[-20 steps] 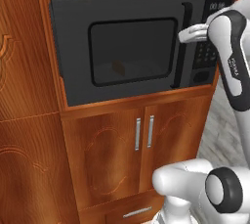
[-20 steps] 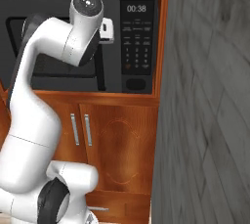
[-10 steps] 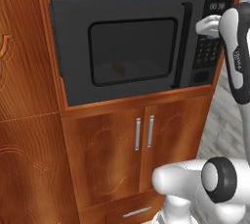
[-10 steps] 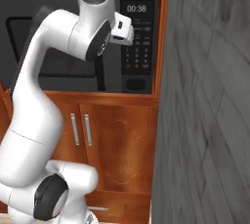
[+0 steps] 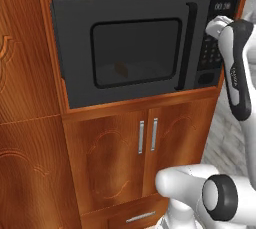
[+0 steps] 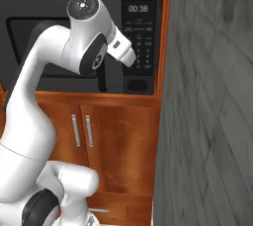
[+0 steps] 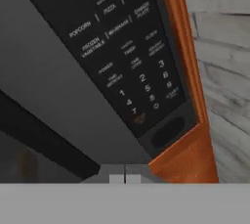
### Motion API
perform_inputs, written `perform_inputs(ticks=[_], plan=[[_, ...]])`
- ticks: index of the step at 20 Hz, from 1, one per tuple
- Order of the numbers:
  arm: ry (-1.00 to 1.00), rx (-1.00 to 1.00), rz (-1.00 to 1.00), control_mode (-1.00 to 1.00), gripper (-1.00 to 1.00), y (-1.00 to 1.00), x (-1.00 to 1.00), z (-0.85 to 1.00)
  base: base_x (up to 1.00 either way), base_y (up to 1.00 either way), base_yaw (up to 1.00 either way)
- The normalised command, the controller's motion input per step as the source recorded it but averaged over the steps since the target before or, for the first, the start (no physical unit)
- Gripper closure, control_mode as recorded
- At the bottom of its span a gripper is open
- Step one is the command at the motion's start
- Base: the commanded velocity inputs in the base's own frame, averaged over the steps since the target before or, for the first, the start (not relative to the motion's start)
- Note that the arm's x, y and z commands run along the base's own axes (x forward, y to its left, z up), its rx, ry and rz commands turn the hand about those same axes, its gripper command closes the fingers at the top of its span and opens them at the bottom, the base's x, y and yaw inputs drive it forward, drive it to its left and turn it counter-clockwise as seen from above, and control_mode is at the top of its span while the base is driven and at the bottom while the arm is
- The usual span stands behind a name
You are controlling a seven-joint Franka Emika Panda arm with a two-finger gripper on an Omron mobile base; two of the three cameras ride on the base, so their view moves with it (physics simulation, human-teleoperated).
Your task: Pick the cheese from the counter and place it in the microwave. Then turn on the microwave.
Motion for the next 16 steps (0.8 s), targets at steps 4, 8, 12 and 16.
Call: perform_inputs(ticks=[4,8,12,16], plan=[[0.07,0.41,-0.1,-1.0,1.0,-0.63,0.0,-0.11,0.0,0.0,0.0],[0.04,0.42,0.0,-1.0,1.0,-0.54,0.0,-0.34,0.0,0.0,0.0],[0.0,0.4,-0.02,-1.0,1.0,-0.22,0.0,-0.38,0.0,0.0,0.0],[0.0,0.28,-0.1,-1.0,1.0,0.0,0.0,-0.36,0.0,0.0,0.0]])
